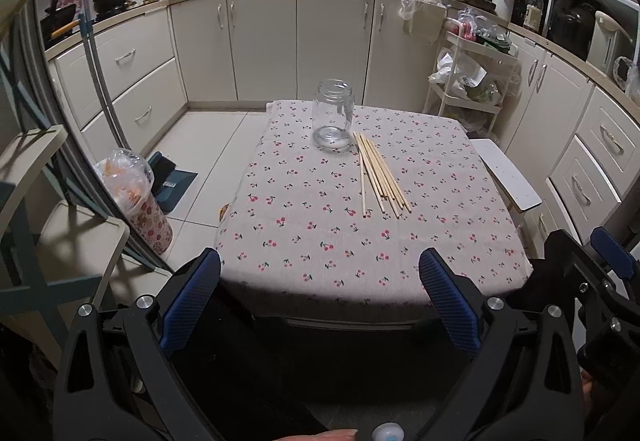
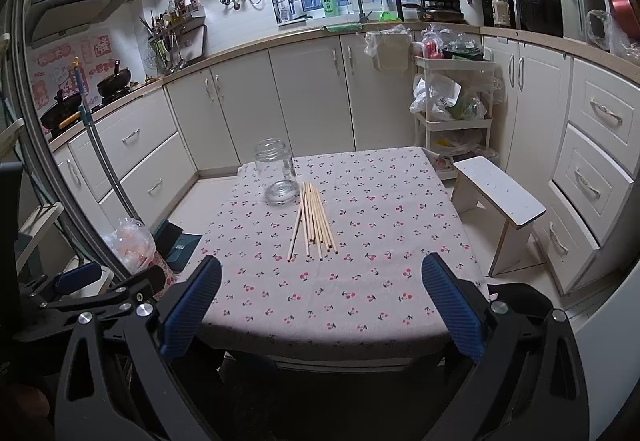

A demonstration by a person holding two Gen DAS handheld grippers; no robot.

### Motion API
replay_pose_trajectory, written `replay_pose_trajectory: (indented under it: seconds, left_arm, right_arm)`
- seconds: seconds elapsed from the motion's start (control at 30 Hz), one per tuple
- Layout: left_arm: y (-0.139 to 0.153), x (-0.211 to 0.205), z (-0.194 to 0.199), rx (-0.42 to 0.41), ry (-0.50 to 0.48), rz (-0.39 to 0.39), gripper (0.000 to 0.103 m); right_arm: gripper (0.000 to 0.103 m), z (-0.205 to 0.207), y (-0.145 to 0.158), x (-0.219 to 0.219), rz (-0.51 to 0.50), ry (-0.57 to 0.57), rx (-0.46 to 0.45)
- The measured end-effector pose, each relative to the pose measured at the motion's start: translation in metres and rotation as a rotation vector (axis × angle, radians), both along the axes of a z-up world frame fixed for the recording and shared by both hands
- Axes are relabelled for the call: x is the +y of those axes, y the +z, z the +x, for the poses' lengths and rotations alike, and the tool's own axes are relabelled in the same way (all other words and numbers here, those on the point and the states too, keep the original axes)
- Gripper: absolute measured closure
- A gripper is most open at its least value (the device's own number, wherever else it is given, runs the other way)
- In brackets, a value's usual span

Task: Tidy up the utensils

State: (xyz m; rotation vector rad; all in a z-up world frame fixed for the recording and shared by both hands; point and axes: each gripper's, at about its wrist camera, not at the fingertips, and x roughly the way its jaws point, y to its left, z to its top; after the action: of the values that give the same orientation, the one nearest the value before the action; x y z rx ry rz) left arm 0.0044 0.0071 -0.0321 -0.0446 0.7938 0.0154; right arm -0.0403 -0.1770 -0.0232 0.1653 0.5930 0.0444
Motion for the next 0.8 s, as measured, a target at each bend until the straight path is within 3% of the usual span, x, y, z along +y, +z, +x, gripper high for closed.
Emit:
replay_pose_trajectory:
  seconds: [0.43,0.67,0.8]
  left_arm:
    - [0.023,0.004,-0.033,-0.074,0.001,0.014,0.008]
    - [0.023,0.004,-0.032,-0.075,-0.008,0.015,0.008]
    - [0.02,0.01,-0.023,-0.081,-0.02,-0.011,0.008]
  right_arm:
    - [0.007,-0.03,0.026,-0.001,-0.021,-0.014,-0.101]
    - [0.007,-0.029,0.024,0.001,-0.021,0.0,-0.11]
    - [0.007,-0.005,0.023,-0.003,-0.024,0.004,-0.116]
